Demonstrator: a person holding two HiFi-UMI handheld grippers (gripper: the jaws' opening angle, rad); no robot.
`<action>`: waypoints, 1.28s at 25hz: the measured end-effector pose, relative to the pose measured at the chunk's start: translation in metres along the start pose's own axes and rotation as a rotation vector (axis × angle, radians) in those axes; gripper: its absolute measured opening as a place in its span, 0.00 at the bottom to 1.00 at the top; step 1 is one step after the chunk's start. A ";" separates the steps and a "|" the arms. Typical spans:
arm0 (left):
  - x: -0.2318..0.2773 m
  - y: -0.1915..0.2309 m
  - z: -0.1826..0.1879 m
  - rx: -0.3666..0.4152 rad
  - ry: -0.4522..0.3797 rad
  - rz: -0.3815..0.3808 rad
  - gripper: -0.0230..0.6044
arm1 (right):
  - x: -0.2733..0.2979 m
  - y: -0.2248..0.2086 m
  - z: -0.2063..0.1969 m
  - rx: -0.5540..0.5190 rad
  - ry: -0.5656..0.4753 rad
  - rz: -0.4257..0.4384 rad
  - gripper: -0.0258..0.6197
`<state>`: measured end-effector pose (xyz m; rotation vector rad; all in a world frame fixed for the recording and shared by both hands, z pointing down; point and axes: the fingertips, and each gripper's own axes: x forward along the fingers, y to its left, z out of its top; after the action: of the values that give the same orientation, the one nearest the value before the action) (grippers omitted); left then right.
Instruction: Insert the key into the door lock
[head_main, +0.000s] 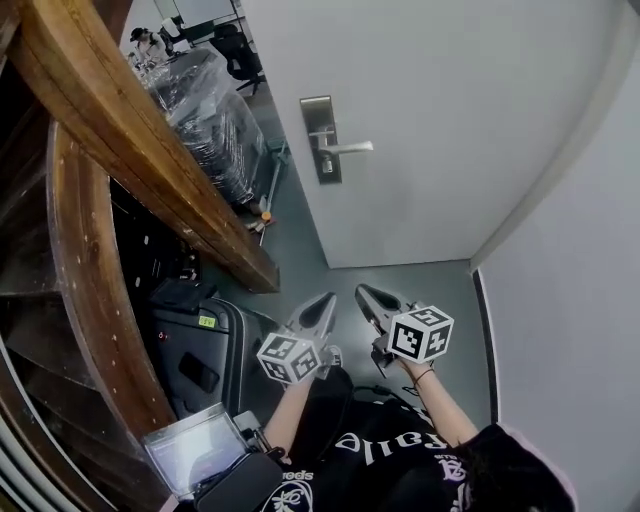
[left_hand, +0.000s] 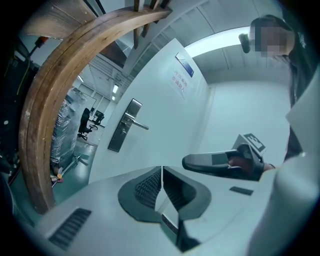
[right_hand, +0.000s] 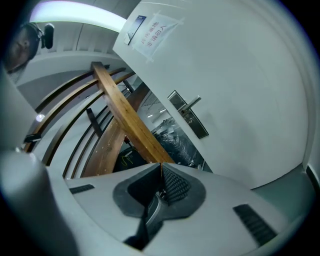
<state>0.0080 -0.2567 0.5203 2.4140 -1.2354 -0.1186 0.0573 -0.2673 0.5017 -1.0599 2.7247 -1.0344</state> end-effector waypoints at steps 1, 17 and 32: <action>-0.004 -0.013 -0.007 -0.003 -0.003 0.003 0.06 | -0.013 0.003 -0.007 -0.004 0.006 0.007 0.08; -0.092 -0.138 -0.074 -0.019 -0.016 0.115 0.06 | -0.138 0.047 -0.077 0.050 0.101 0.139 0.07; -0.187 -0.135 -0.070 0.027 -0.012 0.090 0.06 | -0.138 0.116 -0.133 0.044 0.067 0.106 0.07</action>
<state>0.0163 -0.0160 0.5078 2.3790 -1.3570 -0.0898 0.0599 -0.0432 0.5086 -0.8794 2.7615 -1.1268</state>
